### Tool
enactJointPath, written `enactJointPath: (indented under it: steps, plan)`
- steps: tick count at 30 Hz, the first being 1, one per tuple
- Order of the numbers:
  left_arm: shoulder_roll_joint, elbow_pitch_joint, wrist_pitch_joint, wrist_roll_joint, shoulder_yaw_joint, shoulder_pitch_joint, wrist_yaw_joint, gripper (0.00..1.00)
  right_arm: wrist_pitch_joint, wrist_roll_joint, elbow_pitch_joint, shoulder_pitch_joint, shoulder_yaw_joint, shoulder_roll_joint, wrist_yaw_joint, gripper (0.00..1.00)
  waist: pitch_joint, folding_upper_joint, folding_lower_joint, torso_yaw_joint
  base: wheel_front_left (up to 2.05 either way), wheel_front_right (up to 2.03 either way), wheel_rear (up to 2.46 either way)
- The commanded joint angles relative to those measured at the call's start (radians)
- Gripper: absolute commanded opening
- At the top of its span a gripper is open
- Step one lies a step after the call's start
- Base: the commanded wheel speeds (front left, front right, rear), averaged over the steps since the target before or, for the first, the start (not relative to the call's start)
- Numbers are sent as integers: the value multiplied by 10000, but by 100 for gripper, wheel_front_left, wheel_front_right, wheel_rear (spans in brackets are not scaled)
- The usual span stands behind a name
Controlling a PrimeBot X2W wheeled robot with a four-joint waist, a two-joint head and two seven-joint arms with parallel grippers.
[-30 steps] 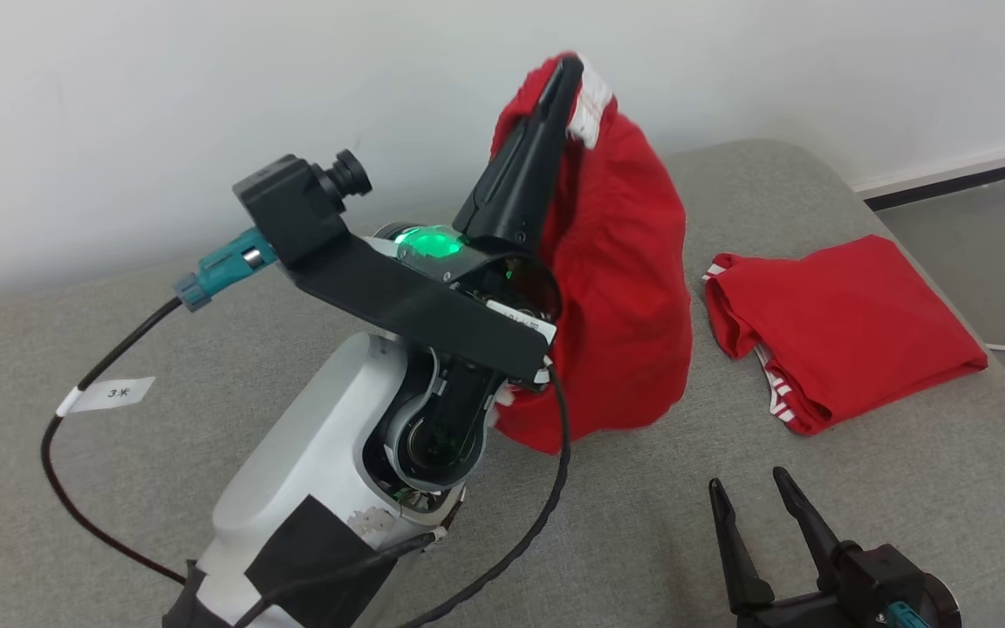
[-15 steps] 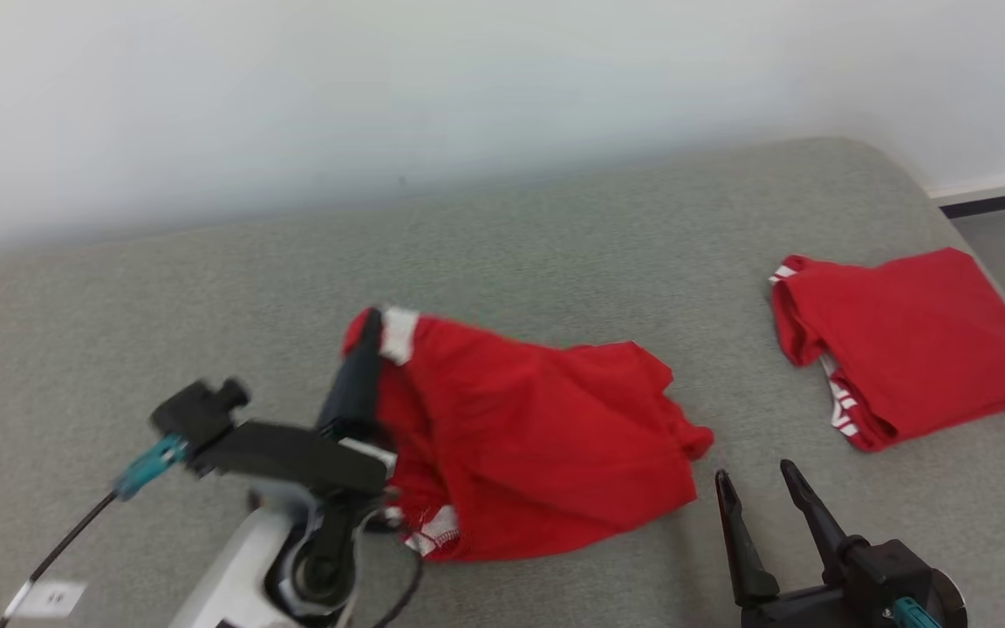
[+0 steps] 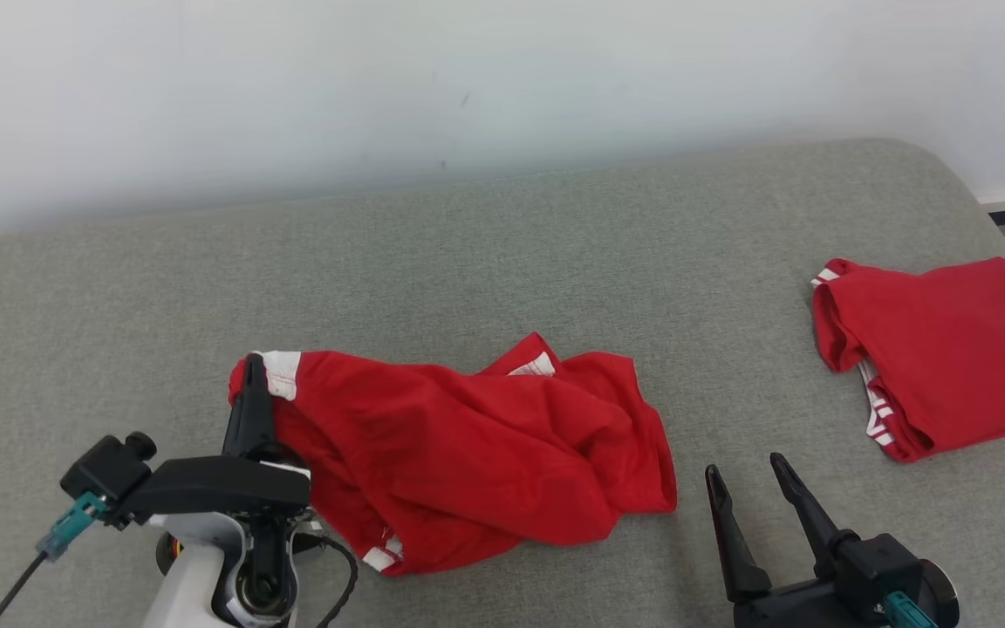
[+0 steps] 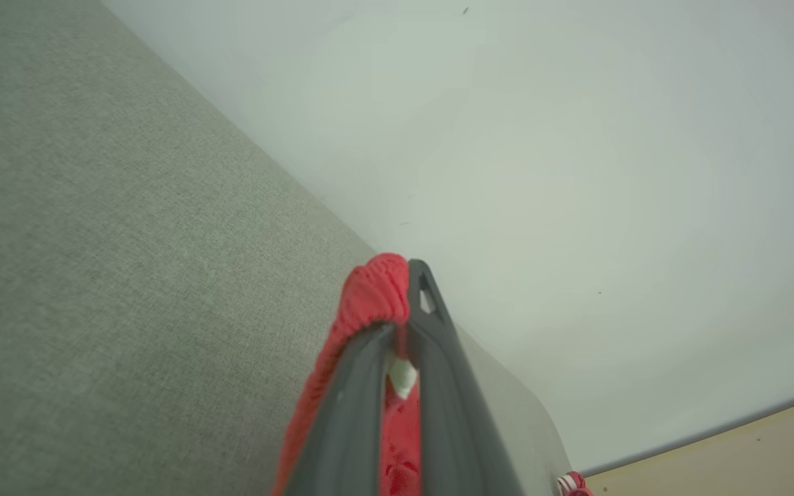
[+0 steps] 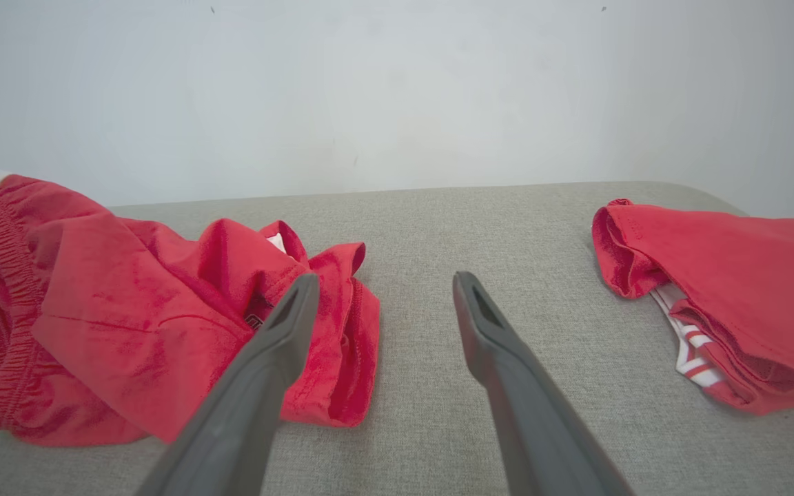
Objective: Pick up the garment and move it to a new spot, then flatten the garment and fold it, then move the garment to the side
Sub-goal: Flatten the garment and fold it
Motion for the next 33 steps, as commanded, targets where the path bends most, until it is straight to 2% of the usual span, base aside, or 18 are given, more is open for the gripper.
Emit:
enactJointPath:
  steps: [1,5,8,14,19,23,27,33]
  plan:
    - [-103,181,-26,220,114,171,-72,0,-35,37,24,-63,-22,-43,-27,100,-35,0,0,-124,0,0,0]
    - [-175,511,6,271,73,444,-161,0,-39,80,62,-8,-37,-63,-27,100,-127,0,0,-323,0,0,0]
    - [-79,513,459,56,-129,922,-270,0,-42,81,50,86,-56,-56,-27,100,-226,0,0,-479,0,0,0]
    - [318,-706,1507,-959,-99,2487,-396,0,-48,72,-7,297,-293,-104,-27,100,-341,0,0,-511,0,0,0]
    - [969,-1772,2627,-988,-573,3602,-383,0,-23,-11,-96,442,-434,-105,-27,100,-415,0,0,-262,0,0,0]
    - [1590,-2054,3080,-97,-1175,3952,161,0,45,-77,-187,455,-412,-90,-27,100,-473,0,0,-101,0,0,0]
    - [2179,-1966,2669,1353,-1625,3816,1016,0,96,-49,-224,471,-394,-116,-27,100,-498,0,0,-17,0,0,0]
    - [2683,-1528,1814,3140,-2113,3320,1956,0,105,-14,-234,461,-358,-139,-27,100,-489,0,0,-10,0,0,0]
